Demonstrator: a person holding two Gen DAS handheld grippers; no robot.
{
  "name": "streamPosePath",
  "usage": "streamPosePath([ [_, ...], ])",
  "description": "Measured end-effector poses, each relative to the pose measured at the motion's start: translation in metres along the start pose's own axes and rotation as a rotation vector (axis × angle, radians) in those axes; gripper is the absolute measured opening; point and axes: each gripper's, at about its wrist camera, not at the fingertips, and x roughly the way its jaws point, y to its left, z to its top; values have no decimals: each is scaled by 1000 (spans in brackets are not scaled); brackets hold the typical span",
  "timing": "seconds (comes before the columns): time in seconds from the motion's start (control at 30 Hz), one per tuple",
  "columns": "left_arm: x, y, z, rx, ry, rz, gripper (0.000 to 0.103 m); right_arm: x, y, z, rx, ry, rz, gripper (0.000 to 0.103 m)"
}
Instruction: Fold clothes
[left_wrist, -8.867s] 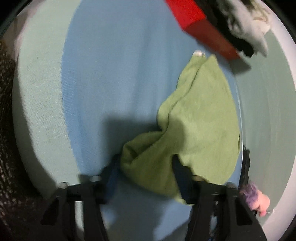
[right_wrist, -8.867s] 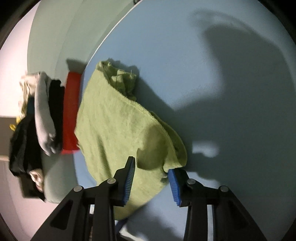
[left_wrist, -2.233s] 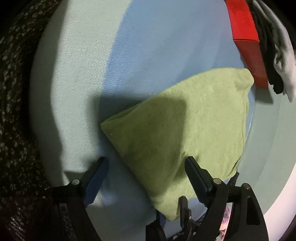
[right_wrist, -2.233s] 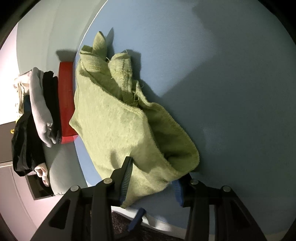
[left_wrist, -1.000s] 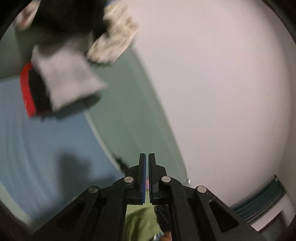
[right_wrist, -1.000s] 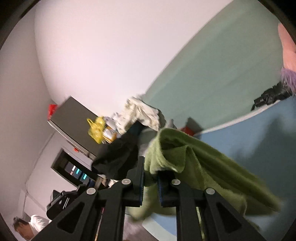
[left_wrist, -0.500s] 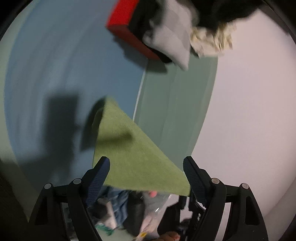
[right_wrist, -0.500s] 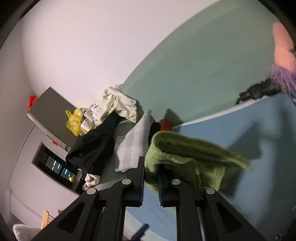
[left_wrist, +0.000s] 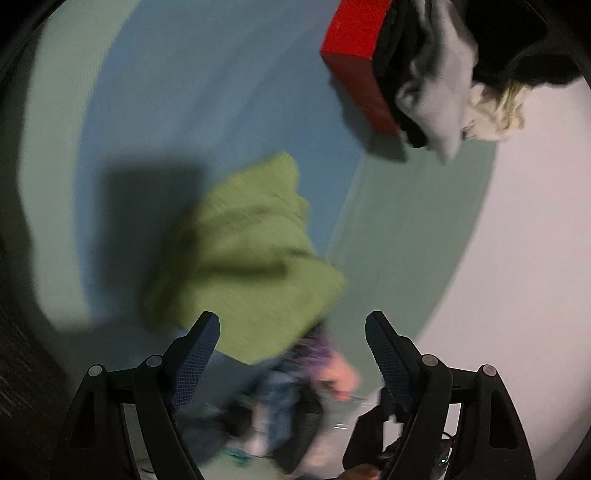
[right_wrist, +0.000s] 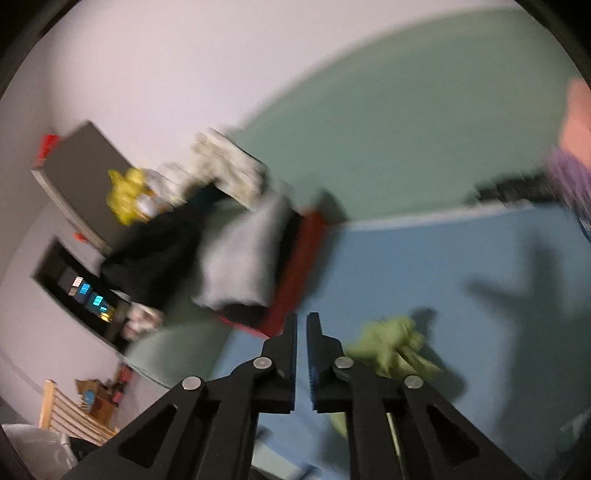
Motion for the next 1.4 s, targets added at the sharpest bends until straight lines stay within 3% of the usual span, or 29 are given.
streamPosePath([
  [0.1,23,2,20,73,36,84,81,18,-39,-34,-18,109,-51,22],
  [0.17,31,10,24,80,84,95,81,23,-57,-55,-33,174,-50,35],
  [0.27,42,28,22,23,115,123,81,28,-89,-86,14,235,-4,49],
  [0.43,56,38,17,18,184,136,81,58,-137,-121,184,316,150,49],
  [0.57,53,33,16,48,166,126,81,82,-146,-121,219,297,206,52],
  [0.6,52,33,16,45,156,126,81,90,-147,-120,220,304,217,52],
  [0.73,50,42,17,8,103,140,81,104,-145,-109,251,298,202,14],
  [0.77,49,47,17,-12,83,134,81,104,-143,-105,254,288,190,12],
  [0.93,43,64,12,-98,12,7,81,63,-79,-67,123,196,343,10],
  [1.1,32,72,9,-157,-32,-110,81,45,-28,-35,35,130,430,10],
  [1.27,16,51,4,-179,-13,-311,81,26,5,-18,-11,33,438,10],
  [1.4,1,40,-1,-178,28,-407,81,15,25,-11,-26,-26,422,10],
])
